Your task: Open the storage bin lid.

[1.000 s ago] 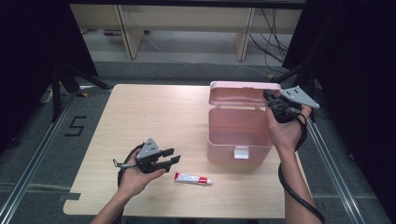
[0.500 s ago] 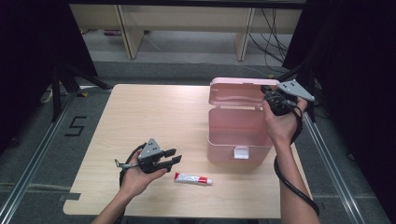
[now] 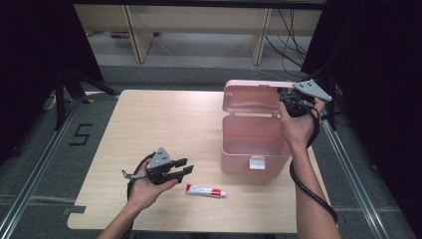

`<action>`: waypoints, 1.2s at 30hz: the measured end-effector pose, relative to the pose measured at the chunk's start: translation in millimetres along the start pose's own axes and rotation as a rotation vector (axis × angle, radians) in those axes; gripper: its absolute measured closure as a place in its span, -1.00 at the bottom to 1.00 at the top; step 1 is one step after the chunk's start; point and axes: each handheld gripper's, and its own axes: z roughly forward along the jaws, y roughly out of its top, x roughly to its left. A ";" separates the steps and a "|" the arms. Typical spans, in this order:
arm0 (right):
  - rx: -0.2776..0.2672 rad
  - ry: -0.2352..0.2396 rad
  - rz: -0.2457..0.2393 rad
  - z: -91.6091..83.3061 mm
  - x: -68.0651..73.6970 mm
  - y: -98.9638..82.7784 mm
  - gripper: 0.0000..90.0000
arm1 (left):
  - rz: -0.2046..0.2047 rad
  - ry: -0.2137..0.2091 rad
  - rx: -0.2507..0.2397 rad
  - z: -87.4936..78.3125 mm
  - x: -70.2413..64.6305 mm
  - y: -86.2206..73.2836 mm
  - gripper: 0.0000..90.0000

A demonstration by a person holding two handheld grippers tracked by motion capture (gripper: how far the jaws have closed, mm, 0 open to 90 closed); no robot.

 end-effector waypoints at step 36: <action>0.098 -0.054 0.026 38.4 -8.5 -16.8 1.00 | 0.001 -0.006 0.006 -0.2 2.3 -2.6 0.35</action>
